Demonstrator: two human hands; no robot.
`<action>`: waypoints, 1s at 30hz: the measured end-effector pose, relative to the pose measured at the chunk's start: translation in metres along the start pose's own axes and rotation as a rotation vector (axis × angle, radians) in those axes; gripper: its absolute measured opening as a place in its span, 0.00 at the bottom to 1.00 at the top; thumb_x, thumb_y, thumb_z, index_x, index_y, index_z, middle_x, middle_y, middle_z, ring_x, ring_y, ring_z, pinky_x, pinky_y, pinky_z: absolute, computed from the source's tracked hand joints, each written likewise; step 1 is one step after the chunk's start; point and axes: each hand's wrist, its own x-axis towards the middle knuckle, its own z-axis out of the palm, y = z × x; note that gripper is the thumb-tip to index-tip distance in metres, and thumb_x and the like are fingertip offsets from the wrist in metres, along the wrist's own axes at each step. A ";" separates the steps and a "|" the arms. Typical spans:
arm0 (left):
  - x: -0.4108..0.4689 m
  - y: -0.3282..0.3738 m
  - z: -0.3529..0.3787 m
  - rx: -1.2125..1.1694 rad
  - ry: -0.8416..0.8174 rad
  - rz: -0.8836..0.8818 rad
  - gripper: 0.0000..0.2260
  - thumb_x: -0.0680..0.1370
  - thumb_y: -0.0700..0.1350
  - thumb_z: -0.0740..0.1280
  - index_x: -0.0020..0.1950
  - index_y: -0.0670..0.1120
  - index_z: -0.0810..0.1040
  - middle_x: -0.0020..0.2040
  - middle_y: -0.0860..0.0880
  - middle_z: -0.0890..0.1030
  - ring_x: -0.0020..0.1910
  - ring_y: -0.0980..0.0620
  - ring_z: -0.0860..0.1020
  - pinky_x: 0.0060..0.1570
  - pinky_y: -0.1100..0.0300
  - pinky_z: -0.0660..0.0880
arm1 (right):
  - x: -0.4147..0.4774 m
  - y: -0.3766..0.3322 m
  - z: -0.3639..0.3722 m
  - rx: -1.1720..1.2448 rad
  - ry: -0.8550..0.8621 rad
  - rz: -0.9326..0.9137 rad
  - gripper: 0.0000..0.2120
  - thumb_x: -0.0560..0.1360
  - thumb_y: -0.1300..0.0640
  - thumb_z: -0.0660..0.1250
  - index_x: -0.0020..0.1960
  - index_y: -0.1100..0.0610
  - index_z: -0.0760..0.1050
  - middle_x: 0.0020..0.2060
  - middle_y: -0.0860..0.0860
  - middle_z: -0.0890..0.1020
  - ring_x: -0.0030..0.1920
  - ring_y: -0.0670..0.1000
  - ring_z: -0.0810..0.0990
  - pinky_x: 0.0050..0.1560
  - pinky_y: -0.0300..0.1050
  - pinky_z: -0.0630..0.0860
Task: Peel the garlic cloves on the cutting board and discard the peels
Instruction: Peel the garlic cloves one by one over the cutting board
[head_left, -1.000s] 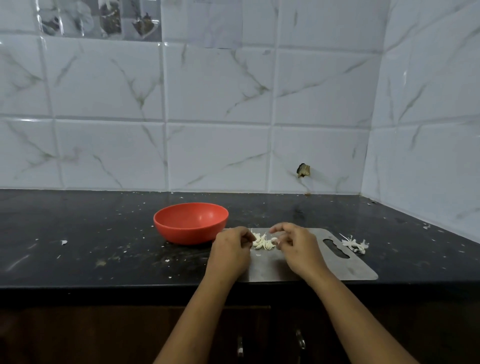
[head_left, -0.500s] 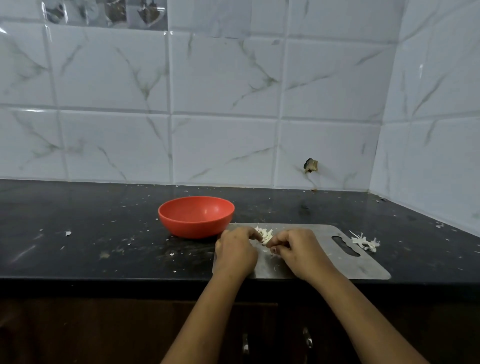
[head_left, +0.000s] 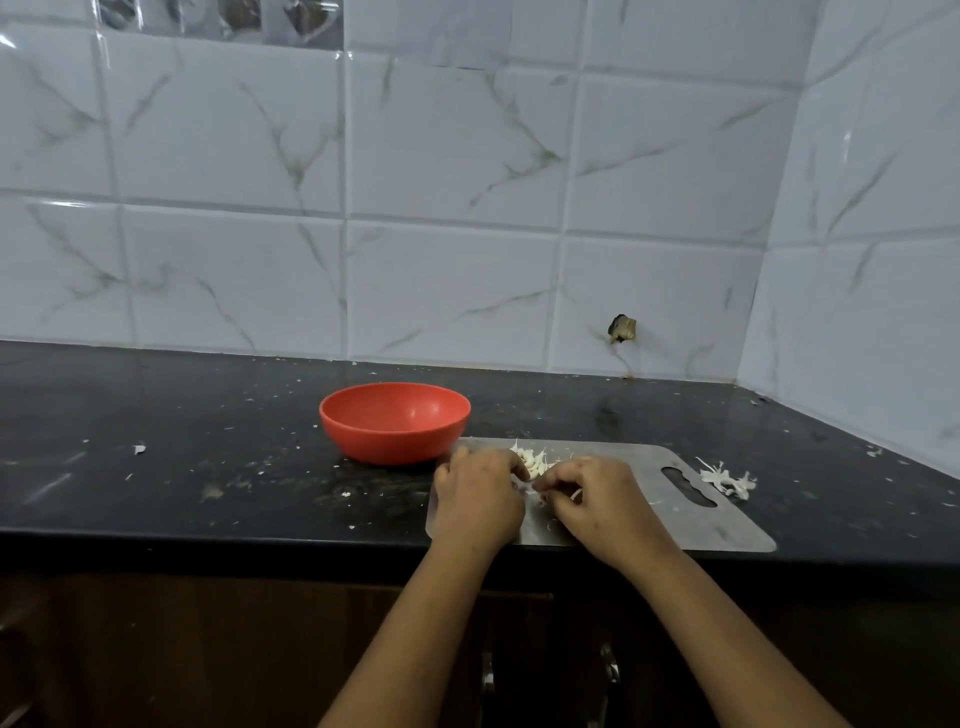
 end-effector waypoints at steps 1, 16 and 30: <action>-0.001 0.001 -0.001 0.016 0.001 0.017 0.11 0.78 0.45 0.62 0.55 0.58 0.79 0.63 0.49 0.75 0.66 0.48 0.66 0.64 0.55 0.61 | 0.000 0.000 0.000 0.008 -0.006 0.009 0.08 0.75 0.60 0.68 0.50 0.52 0.85 0.46 0.47 0.85 0.45 0.42 0.80 0.50 0.37 0.77; -0.005 0.007 -0.006 0.104 0.027 0.074 0.12 0.79 0.43 0.61 0.58 0.55 0.79 0.61 0.50 0.77 0.67 0.49 0.65 0.63 0.53 0.61 | 0.005 0.000 0.001 -0.006 -0.061 0.048 0.06 0.75 0.63 0.68 0.46 0.55 0.83 0.42 0.49 0.83 0.40 0.42 0.79 0.42 0.32 0.75; -0.003 0.005 0.000 0.136 0.069 0.123 0.13 0.78 0.40 0.62 0.57 0.54 0.78 0.61 0.50 0.76 0.66 0.49 0.65 0.62 0.54 0.61 | 0.008 -0.020 -0.007 -0.306 -0.160 -0.072 0.09 0.75 0.66 0.61 0.49 0.55 0.77 0.46 0.53 0.80 0.47 0.53 0.78 0.45 0.46 0.74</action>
